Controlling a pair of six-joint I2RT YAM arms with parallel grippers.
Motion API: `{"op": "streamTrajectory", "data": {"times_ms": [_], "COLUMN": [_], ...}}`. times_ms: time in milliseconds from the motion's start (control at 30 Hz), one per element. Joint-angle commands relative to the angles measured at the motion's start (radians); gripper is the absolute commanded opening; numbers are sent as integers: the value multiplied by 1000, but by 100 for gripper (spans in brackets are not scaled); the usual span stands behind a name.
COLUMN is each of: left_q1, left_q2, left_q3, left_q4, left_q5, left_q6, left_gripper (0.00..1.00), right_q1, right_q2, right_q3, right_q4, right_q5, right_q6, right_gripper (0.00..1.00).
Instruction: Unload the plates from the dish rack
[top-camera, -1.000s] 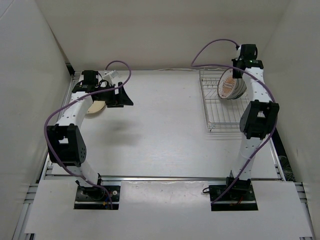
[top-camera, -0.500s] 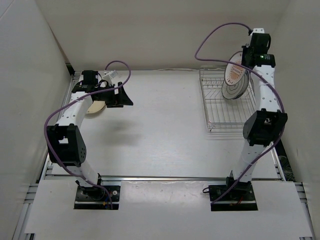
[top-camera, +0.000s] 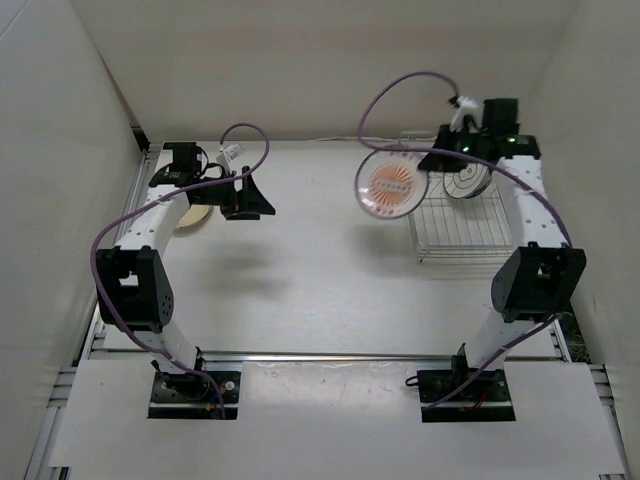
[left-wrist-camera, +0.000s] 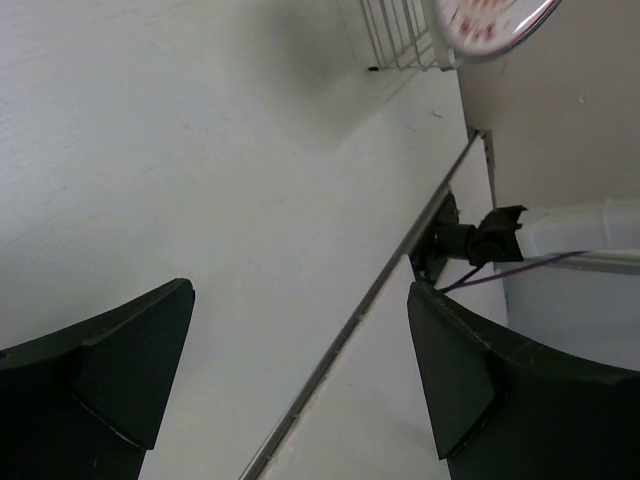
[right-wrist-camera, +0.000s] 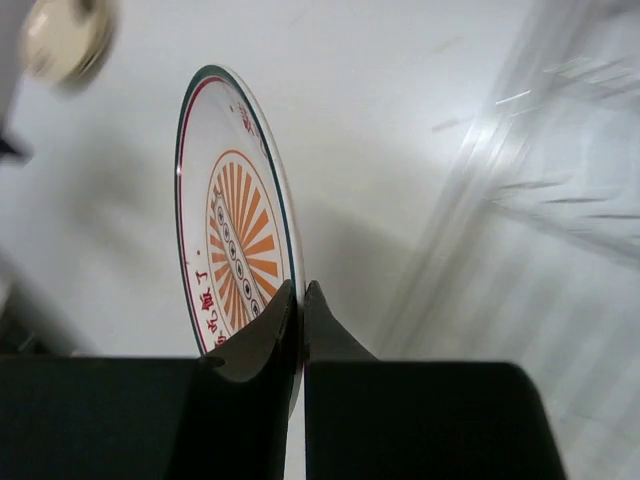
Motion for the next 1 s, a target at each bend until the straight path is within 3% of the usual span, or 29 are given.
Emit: {"op": "streamTrajectory", "data": {"times_ms": [0, 167, 433, 567, 800, 967], "left_q1": [-47, -47, -47, -47, -67, -78], "left_q2": [-1, -1, 18, 27, 58, 69], "left_q3": [-21, -32, -41, -50, -41, -32], "left_q4": [-1, -1, -1, -1, -1, -1], "left_q5": [107, 172, 153, 144, 124, 124], "left_q6": [11, 20, 20, 20, 20, 20], "left_gripper": [100, 100, 96, 86, 52, 44], "right_q1": [108, 253, 365, 389, 408, 417], "right_q2": [14, 75, 227, 273, 317, 339], "right_q3": [-88, -124, 20, 62, 114, 134], "right_q4": [-72, -92, -83, -60, -37, -28], "right_q5": [-452, -500, -509, -527, -537, -537], "right_q6": [-4, -40, -21, 12, 40, 51], "right_gripper": [0, 0, 0, 0, 0, 0]}}
